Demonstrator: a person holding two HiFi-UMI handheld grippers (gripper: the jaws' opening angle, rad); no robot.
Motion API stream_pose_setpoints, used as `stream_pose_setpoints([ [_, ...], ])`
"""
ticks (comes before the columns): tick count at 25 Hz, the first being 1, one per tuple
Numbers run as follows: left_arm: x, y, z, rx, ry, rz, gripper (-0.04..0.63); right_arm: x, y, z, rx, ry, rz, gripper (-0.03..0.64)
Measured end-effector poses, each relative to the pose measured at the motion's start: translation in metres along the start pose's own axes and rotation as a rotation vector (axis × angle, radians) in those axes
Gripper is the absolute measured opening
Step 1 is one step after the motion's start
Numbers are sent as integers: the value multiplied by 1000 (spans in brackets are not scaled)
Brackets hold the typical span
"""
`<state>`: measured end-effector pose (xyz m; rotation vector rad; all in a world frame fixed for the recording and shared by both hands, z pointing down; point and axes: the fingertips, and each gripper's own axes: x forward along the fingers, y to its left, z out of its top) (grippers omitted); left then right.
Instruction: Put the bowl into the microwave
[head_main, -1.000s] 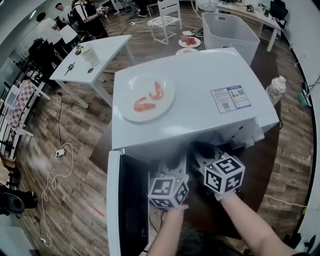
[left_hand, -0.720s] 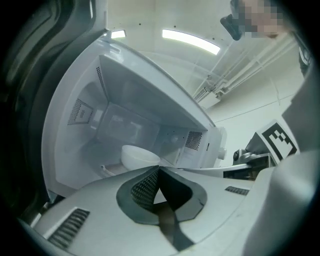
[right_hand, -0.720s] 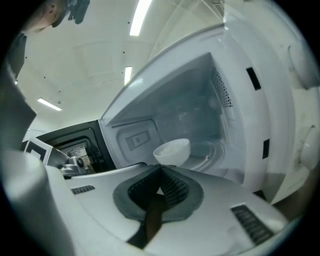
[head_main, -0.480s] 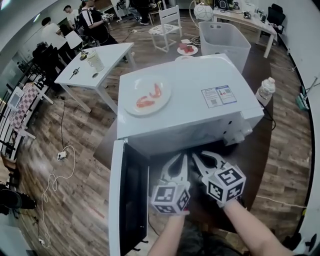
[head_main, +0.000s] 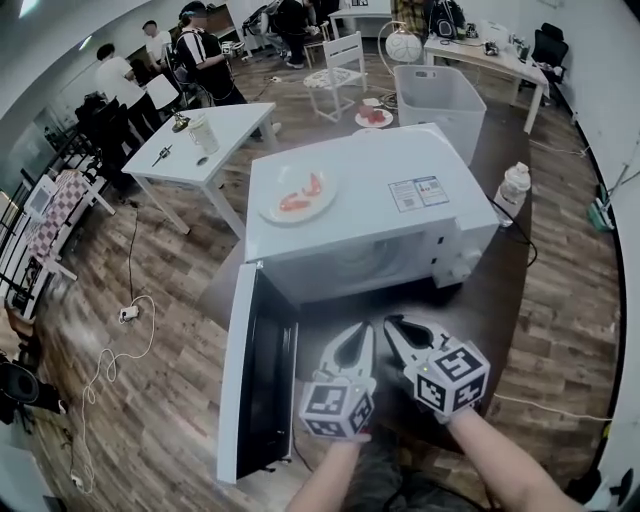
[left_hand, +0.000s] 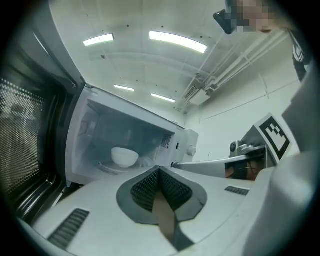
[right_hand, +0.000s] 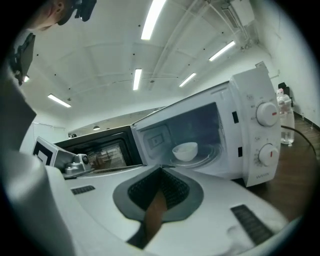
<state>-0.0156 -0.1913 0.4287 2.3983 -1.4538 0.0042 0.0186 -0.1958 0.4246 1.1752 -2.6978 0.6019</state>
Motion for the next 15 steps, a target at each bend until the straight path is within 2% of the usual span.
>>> stream_pose_setpoints([
  [5,-25,-14,-1,-5,3,-3,12,-24,19,0,-30,6,19,2],
  [9,-38,-34,6,-23,-14,-41,12,-39,33,3,-71,0,37,2],
  [15,-61,-60,19,16,-27,-66,12,-67,52,9,-112,1,50,2],
])
